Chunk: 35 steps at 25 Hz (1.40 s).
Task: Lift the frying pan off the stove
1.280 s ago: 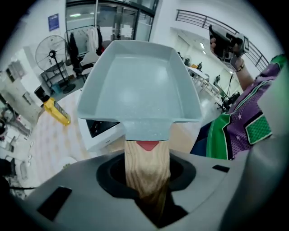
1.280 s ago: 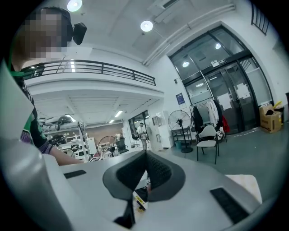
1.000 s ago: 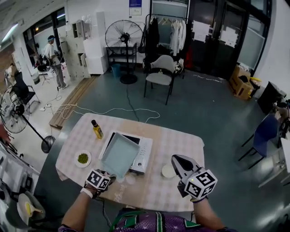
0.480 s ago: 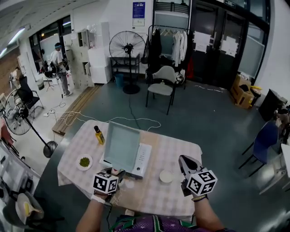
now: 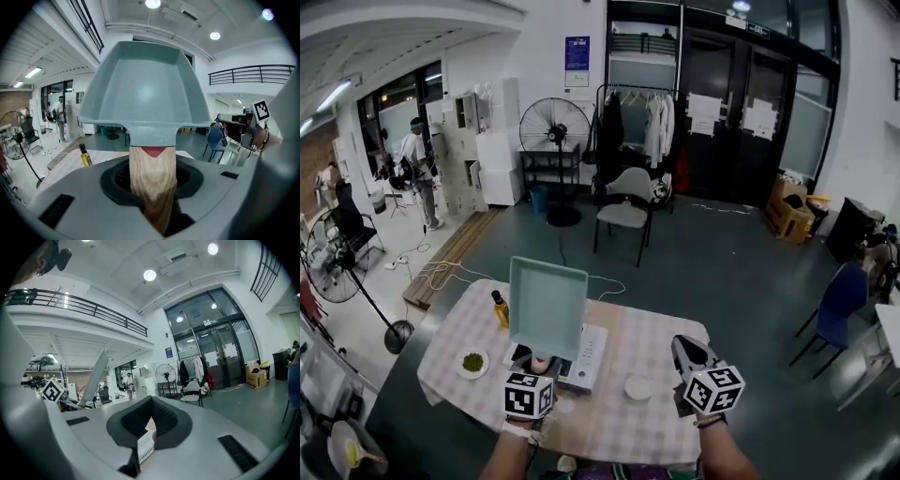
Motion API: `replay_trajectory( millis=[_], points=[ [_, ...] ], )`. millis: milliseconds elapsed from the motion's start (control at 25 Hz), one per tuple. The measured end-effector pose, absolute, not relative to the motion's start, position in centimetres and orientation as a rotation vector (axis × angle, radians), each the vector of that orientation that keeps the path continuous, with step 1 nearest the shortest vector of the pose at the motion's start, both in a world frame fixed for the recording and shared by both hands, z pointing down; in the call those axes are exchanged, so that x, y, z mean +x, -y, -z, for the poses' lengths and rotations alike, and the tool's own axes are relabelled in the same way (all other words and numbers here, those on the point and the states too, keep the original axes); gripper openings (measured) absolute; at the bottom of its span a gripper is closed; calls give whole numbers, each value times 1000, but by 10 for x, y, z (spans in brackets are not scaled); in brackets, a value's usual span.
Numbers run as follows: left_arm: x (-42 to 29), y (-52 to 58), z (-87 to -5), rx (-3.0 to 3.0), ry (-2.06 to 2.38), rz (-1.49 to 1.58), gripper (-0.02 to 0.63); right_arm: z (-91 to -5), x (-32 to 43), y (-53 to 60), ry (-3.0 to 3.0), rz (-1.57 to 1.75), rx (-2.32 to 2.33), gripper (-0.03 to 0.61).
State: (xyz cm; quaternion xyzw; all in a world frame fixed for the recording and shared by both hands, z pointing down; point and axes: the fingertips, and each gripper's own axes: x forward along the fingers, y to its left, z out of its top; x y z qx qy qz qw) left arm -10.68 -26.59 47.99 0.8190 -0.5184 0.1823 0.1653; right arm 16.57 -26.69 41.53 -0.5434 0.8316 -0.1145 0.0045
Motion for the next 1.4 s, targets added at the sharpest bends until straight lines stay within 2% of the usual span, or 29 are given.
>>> replay_trajectory(
  millis=[400, 1400],
  points=[
    [-102, 235, -447, 2379, 1579, -375, 149, -358, 164, 236, -2569, 177, -1669, 6],
    [-130, 215, -426, 2353, 1672, -344, 149, -354, 138, 228, -2586, 172, -1621, 5]
  ],
)
